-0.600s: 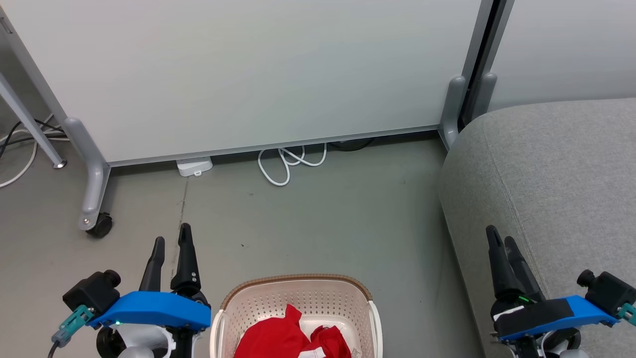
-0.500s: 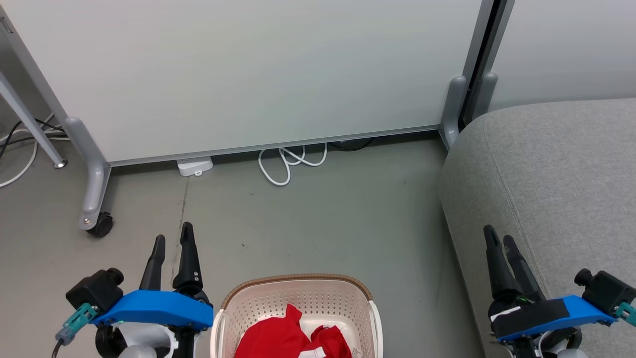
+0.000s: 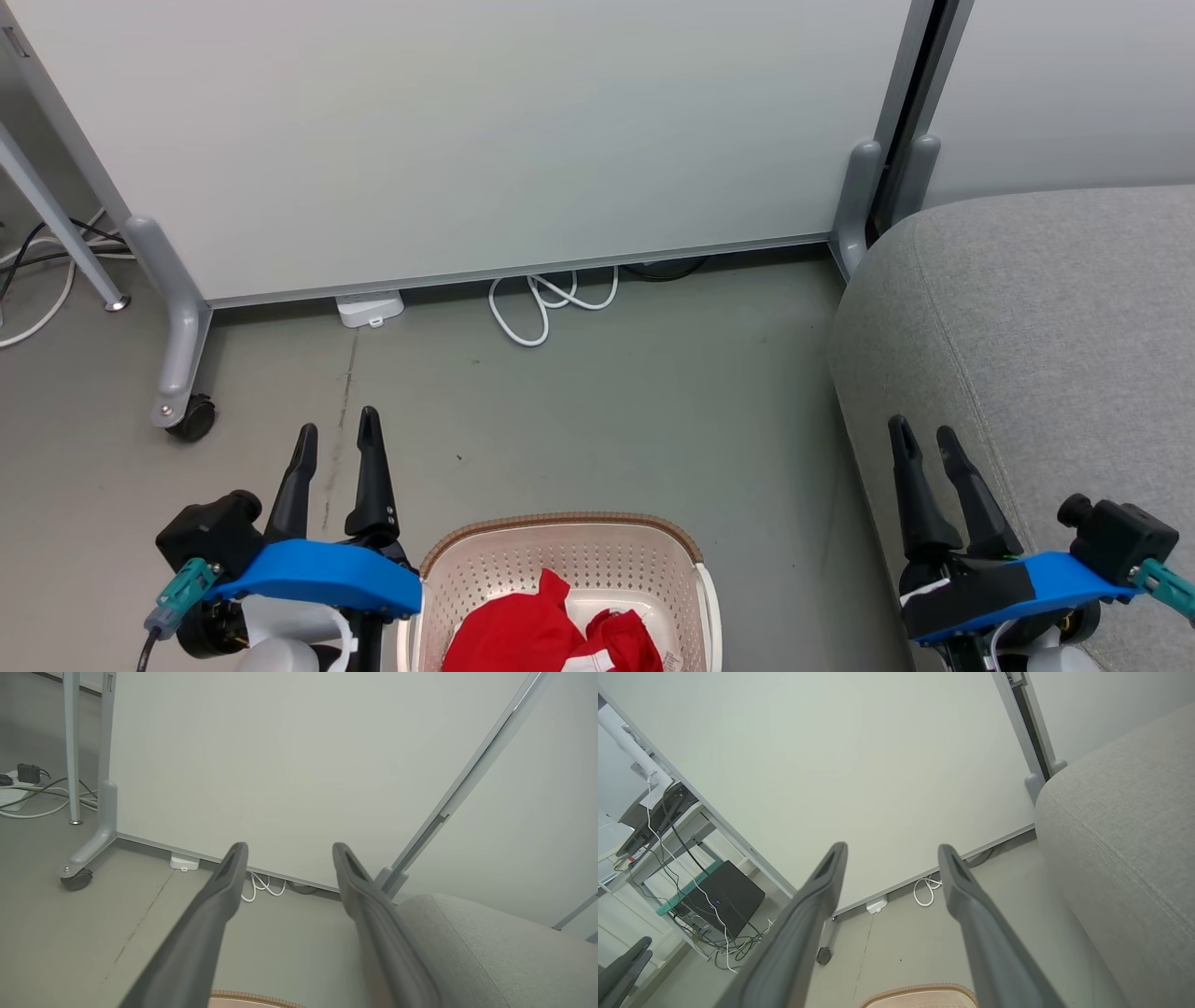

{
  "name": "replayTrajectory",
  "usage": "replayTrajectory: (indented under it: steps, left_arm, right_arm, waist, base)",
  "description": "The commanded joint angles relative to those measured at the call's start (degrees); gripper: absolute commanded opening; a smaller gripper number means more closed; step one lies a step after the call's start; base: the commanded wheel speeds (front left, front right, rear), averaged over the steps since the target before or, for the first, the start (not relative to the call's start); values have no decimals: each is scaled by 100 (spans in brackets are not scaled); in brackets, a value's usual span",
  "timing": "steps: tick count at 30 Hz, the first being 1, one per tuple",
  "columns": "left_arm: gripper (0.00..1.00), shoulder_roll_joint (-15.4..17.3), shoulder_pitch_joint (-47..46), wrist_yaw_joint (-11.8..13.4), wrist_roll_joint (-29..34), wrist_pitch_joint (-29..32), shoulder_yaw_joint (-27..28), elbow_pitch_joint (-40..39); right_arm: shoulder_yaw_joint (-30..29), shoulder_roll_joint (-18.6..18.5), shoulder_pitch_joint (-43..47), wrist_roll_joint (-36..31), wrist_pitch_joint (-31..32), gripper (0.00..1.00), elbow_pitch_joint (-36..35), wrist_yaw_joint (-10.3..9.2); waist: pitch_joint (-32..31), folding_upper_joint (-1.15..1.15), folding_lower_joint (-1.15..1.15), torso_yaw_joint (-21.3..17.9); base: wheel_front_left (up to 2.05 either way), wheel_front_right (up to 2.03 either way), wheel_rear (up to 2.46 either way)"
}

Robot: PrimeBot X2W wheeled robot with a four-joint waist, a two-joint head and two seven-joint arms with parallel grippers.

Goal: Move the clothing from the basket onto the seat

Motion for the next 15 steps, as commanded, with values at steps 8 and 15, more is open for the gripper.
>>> replayTrajectory:
  steps: [8,15]
  left_arm:
    - [100,62,-177,75,570,-162,-105,-28]
    - [100,55,-187,18,920,-257,-168,1]
  right_arm:
    - [95,-43,-138,-555,-162,100,-83,14]
    - [176,-44,-150,-900,-254,100,-113,15]
  waist:
    - [4,0,0,1]
    - [14,0,0,6]
  base:
    - [0,0,0]
    - [0,0,0]
